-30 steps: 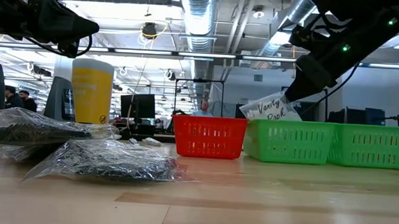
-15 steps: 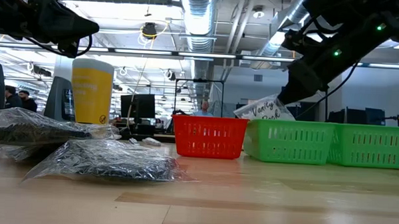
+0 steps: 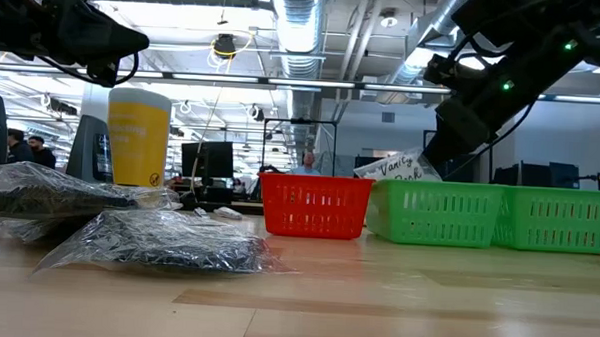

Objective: Pick & Place Travel size toiletries
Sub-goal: Put the cotton pack into the left green bin

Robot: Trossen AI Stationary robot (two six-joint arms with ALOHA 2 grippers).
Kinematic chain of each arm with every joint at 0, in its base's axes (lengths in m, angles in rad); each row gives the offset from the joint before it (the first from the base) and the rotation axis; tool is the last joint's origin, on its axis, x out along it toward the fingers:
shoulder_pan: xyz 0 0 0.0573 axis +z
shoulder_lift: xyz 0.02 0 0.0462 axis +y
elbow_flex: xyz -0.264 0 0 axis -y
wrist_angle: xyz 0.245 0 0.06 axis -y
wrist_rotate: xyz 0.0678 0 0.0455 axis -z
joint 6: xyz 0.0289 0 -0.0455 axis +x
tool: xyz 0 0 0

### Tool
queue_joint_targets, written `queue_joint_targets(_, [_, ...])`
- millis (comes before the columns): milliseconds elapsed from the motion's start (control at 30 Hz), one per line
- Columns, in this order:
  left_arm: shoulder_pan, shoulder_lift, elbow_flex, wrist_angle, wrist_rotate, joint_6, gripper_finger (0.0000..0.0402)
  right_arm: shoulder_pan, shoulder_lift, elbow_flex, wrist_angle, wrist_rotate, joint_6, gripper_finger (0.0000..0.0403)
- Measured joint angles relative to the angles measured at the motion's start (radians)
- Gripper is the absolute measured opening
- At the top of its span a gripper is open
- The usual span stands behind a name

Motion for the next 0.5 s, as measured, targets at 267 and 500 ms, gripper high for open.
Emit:
queue_joint_targets(267, [0.000,0.000,0.000,0.000,0.000,0.000,0.0012,-0.016,-0.002,0.000,-0.005,0.005,-0.028,0.0088])
queue_joint_targets(500, [0.000,0.000,0.000,0.000,0.000,0.000,0.0012,-0.047,-0.013,0.023,-0.007,0.008,-0.080,0.0133])
